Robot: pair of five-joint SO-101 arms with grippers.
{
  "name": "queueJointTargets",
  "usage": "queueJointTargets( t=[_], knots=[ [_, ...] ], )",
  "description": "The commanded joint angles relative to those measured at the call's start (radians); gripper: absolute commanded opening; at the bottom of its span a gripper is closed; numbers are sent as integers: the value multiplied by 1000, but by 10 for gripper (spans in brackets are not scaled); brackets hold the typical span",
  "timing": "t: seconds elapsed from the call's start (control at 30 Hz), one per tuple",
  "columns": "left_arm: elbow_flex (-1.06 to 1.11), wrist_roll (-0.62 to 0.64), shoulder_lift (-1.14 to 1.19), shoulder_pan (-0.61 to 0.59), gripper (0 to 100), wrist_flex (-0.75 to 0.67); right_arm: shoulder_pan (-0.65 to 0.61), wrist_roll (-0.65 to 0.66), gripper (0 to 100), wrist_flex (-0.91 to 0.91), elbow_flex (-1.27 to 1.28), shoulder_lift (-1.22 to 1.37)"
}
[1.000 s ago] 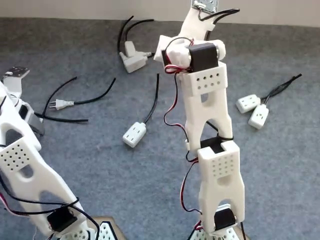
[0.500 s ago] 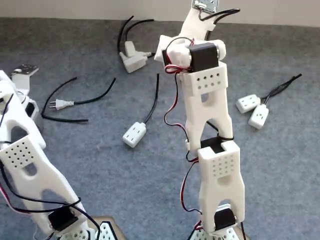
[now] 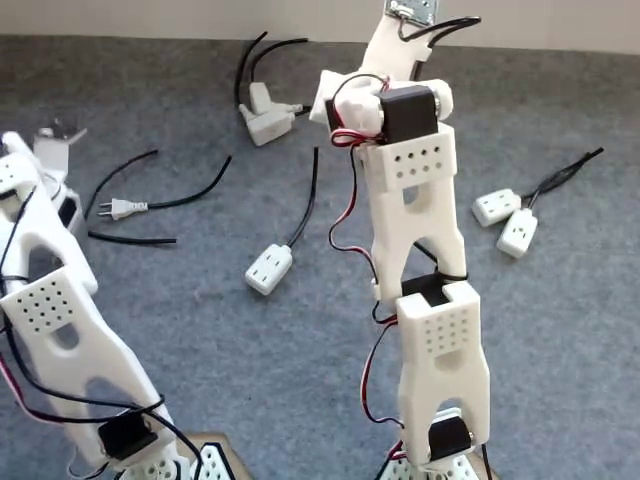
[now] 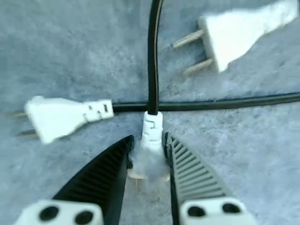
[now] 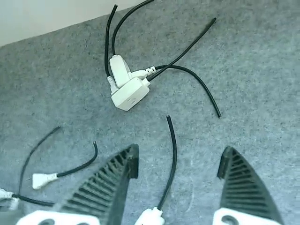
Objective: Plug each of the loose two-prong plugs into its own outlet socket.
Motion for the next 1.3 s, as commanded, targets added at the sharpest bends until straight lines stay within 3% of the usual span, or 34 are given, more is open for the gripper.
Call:
queueJointTargets(
  t=[0.0, 0.33, 0.43, 0.63, 0.8, 0.93, 1.13, 1.2, 1.27],
  knots=[
    [42, 94, -314, 41, 6, 9, 8, 103, 270, 39, -1, -116],
    [435, 379, -977, 124, 6, -3, 13, 126, 270, 41, 2, -286],
    [587, 505, -1147, 143, 6, -71, 15, 126, 270, 41, 76, -355],
    [1012, 769, -1509, 197, 6, -379, 15, 147, 270, 39, 433, -585],
    [1420, 1073, -1839, 305, 6, -713, 15, 344, 270, 39, 756, -789],
    [1748, 1303, -2101, 394, 6, -1060, 15, 414, 270, 36, 997, -918],
    [2134, 1481, -2422, 487, 5, -1560, 13, 417, 270, 35, 1198, -1029],
    [2195, 1507, -2511, 496, 5, -1633, 8, 413, 270, 35, 1211, -1044],
    [2216, 1507, -2585, 518, 6, -1619, 8, 411, 270, 35, 1213, -1052]
  ],
)
